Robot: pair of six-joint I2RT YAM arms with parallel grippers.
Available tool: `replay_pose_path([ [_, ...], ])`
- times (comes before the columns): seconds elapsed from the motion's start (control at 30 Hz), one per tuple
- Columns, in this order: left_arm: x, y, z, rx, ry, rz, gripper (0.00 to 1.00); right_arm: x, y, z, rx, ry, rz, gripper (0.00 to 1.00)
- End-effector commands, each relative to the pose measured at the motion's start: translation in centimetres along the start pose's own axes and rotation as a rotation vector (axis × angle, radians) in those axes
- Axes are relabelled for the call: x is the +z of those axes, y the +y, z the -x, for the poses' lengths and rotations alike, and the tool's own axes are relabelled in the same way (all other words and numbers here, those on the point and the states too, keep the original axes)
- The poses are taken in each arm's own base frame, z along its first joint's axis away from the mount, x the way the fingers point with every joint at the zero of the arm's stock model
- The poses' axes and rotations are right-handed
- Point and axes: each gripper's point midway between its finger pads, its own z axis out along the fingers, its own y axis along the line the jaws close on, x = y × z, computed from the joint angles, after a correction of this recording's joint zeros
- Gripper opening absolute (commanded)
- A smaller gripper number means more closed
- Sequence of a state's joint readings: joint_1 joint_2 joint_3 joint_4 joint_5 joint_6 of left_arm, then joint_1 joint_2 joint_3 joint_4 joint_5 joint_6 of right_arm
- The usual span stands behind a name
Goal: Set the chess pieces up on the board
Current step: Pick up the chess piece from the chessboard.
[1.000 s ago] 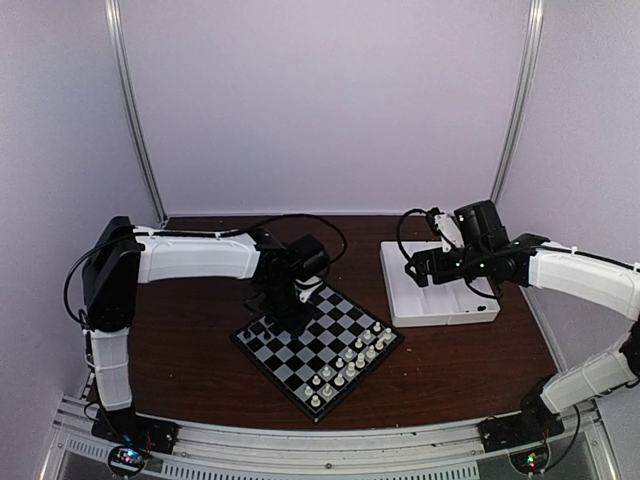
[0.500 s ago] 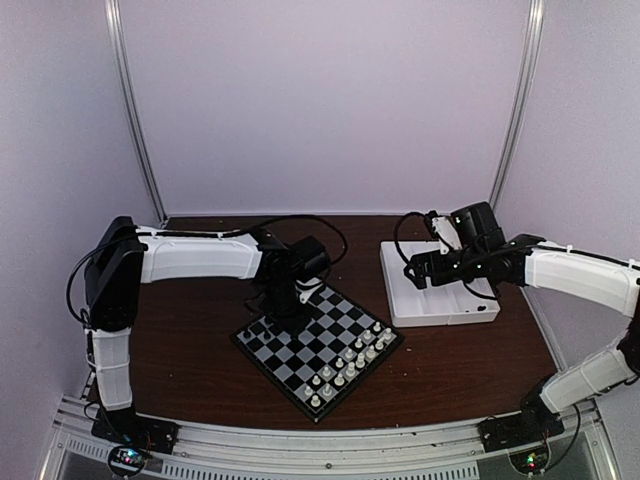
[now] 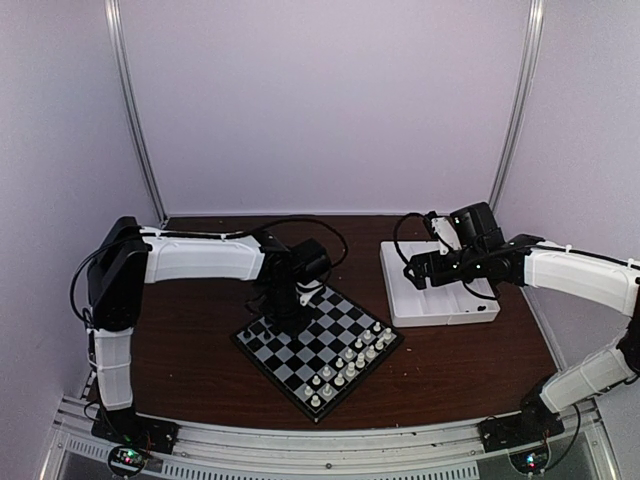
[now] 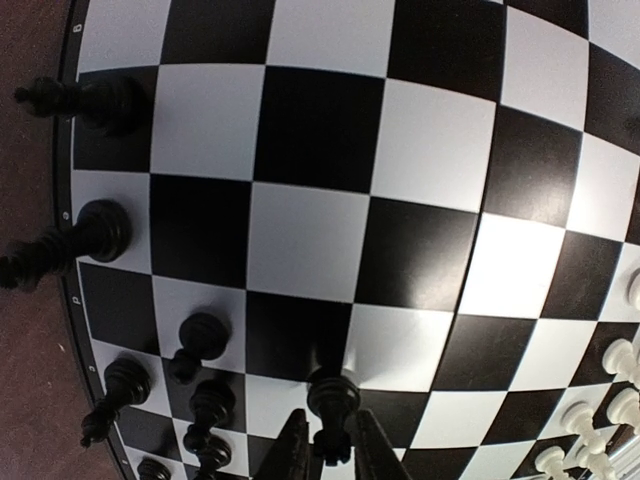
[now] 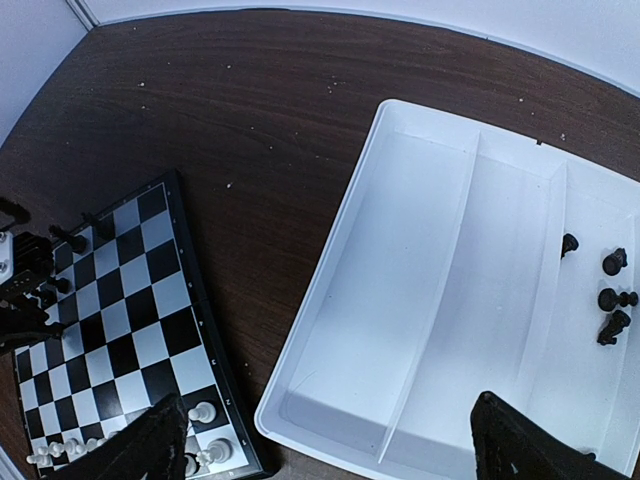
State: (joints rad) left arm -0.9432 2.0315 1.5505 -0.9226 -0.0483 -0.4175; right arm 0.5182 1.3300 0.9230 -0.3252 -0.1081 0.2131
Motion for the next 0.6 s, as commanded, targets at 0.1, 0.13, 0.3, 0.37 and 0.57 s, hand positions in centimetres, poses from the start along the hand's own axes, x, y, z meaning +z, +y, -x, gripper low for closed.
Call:
replay_pose_path([
  [0.1,-0.7,-0.3,0.5,0.015,0.004,-0.004,0.1,0.0,-0.2,0.8,0.006,-0.021,-0.011,0.97],
  [0.13,-1.0,-0.2,0.6,0.019,0.002,0.002,0.09,0.1,-0.2,0.8,0.007,-0.019,-0.01,0.98],
  [0.3,-3.2,0.0,1.9,0.042,-0.044,0.018,0.04,0.1,-0.3,0.8,0.009,-0.019,-0.014,0.97],
  [0.37,-4.1,-0.1,2.5,0.047,-0.068,0.008,0.04,0.1,-0.3,0.8,0.008,-0.019,-0.014,0.97],
  [0.57,-5.3,0.3,5.4,0.083,-0.135,0.04,0.05,0.1,-0.2,0.8,0.014,-0.023,-0.008,0.97],
])
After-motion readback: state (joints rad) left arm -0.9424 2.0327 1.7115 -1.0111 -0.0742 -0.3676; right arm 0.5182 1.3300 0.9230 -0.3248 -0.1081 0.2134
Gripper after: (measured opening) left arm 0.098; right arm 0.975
